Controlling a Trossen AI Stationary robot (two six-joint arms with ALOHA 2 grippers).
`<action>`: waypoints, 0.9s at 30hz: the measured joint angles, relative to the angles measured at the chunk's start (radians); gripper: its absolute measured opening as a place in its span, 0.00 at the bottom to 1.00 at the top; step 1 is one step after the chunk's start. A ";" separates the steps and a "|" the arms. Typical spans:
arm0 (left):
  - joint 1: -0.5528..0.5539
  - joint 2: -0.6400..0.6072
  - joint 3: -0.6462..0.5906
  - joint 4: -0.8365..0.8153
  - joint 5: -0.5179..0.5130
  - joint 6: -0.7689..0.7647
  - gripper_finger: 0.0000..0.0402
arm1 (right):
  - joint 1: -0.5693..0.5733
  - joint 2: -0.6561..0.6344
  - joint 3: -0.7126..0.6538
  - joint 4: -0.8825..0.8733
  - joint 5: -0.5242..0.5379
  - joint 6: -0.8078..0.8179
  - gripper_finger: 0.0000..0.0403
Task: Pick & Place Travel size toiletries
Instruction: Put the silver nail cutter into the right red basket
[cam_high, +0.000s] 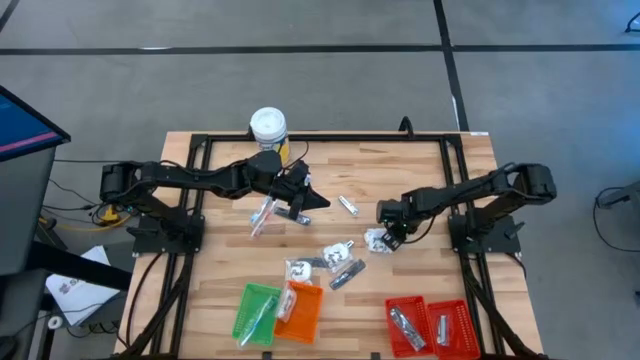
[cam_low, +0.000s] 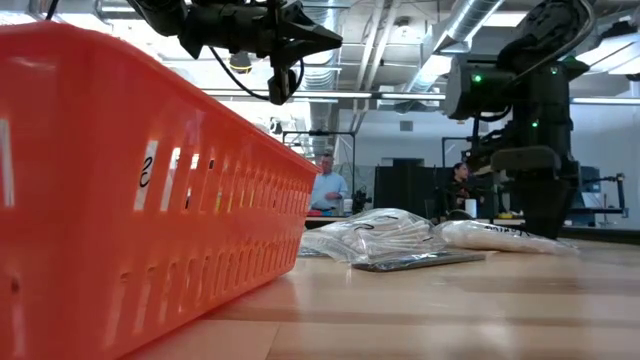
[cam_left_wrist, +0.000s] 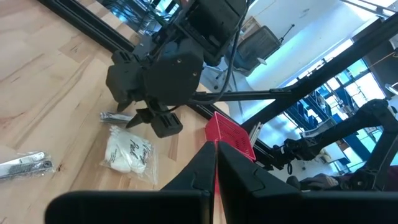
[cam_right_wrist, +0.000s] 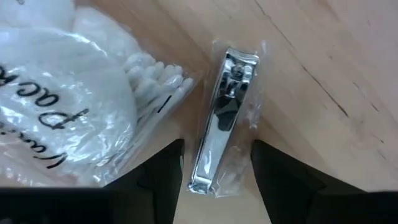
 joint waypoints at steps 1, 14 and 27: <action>0.000 0.000 0.000 0.000 0.000 0.000 0.02 | 0.000 0.000 0.000 0.001 0.003 0.001 0.44; 0.000 0.000 0.000 0.000 0.001 -0.001 0.02 | -0.014 -0.005 -0.004 0.013 0.008 0.064 0.30; -0.002 0.000 0.000 0.000 0.001 -0.001 0.02 | 0.013 0.002 0.044 -0.037 -0.054 0.106 0.12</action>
